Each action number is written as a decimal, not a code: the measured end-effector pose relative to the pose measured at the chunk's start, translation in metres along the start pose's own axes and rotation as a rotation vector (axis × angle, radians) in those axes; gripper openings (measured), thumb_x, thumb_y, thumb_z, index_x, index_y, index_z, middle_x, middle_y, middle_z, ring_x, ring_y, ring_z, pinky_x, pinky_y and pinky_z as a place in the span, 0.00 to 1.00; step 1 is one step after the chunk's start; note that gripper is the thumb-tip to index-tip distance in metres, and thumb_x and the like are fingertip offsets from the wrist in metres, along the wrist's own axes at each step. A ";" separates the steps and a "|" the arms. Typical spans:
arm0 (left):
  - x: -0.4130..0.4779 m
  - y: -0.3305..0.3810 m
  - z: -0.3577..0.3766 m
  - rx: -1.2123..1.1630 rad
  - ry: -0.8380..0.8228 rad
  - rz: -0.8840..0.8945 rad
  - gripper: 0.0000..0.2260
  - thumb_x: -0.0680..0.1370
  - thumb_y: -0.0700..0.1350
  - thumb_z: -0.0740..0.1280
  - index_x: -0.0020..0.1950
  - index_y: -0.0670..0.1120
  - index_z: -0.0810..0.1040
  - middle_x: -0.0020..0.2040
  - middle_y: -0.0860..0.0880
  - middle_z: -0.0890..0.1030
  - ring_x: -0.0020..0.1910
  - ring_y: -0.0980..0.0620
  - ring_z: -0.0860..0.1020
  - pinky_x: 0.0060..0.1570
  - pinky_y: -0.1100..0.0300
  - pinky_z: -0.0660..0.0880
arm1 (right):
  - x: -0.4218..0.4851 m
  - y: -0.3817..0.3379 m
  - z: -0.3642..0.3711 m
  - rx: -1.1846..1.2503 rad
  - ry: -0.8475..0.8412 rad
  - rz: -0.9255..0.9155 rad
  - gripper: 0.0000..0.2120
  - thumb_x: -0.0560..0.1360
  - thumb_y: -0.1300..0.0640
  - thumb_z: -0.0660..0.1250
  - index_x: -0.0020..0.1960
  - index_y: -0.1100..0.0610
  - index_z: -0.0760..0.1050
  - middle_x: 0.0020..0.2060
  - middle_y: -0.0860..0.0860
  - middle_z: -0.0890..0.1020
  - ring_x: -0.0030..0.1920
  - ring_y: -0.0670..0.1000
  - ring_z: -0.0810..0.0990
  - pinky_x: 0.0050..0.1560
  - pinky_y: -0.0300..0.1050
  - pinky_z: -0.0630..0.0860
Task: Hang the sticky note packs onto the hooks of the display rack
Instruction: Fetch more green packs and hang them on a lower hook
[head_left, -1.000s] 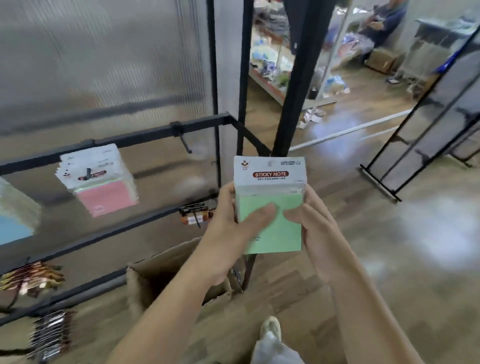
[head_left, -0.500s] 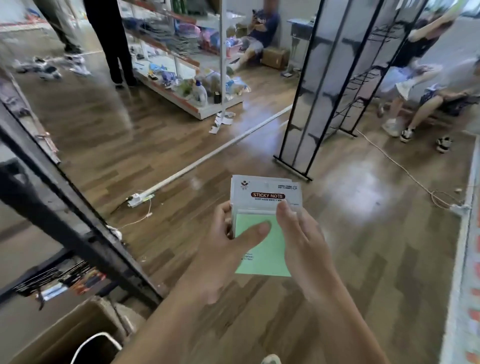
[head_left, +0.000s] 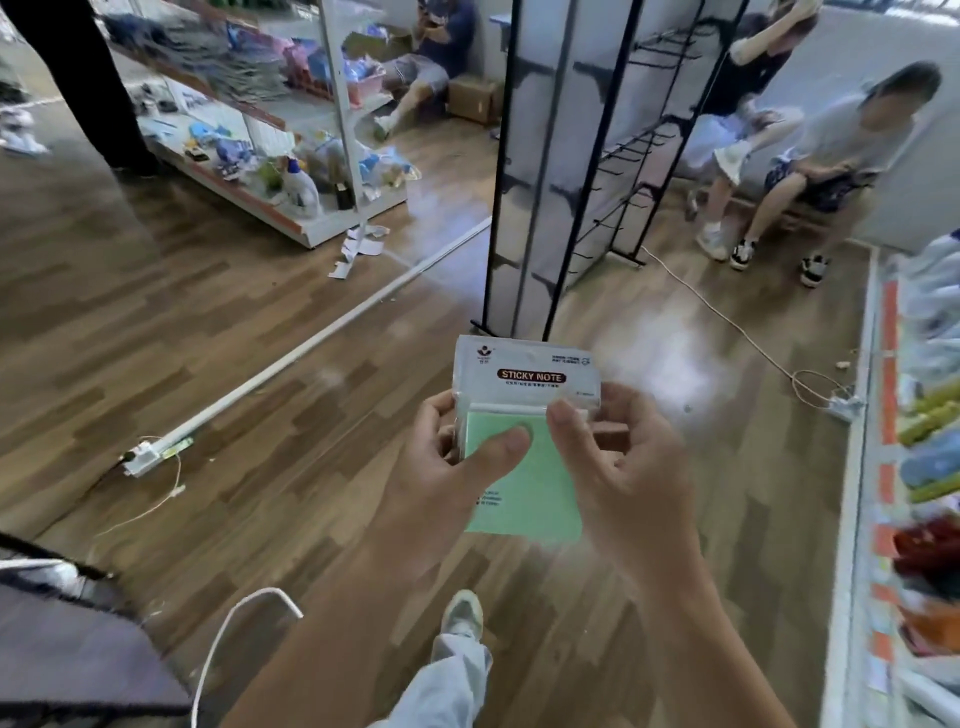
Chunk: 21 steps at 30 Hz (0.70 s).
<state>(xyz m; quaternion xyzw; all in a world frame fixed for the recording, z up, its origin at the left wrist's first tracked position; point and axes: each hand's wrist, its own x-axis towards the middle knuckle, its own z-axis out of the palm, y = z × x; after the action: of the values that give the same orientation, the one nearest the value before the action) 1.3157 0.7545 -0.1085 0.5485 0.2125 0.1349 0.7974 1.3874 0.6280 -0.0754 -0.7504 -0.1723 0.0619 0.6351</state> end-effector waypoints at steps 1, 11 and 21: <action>0.022 -0.001 0.009 -0.008 -0.010 0.003 0.34 0.61 0.53 0.78 0.64 0.49 0.71 0.52 0.44 0.84 0.50 0.42 0.84 0.43 0.50 0.80 | 0.020 0.005 -0.005 -0.006 0.068 -0.017 0.15 0.69 0.42 0.71 0.49 0.49 0.75 0.35 0.44 0.81 0.32 0.39 0.80 0.29 0.36 0.75; 0.245 0.030 0.103 -0.013 -0.105 0.014 0.38 0.60 0.53 0.78 0.67 0.49 0.69 0.54 0.43 0.84 0.51 0.41 0.84 0.49 0.44 0.80 | 0.247 0.025 -0.043 0.136 0.251 -0.066 0.06 0.72 0.57 0.73 0.43 0.52 0.76 0.29 0.42 0.77 0.29 0.42 0.75 0.29 0.38 0.74; 0.435 0.034 0.236 0.051 -0.079 0.023 0.42 0.58 0.70 0.75 0.65 0.50 0.72 0.55 0.42 0.84 0.55 0.39 0.82 0.58 0.33 0.75 | 0.448 0.069 -0.128 0.165 0.351 -0.053 0.05 0.73 0.54 0.73 0.41 0.55 0.80 0.33 0.51 0.82 0.31 0.46 0.77 0.31 0.38 0.74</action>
<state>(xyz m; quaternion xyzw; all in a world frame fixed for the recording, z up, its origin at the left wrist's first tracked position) 1.8112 0.7689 -0.0873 0.5761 0.1778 0.1170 0.7891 1.8576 0.6503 -0.0624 -0.6904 -0.0727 -0.0728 0.7161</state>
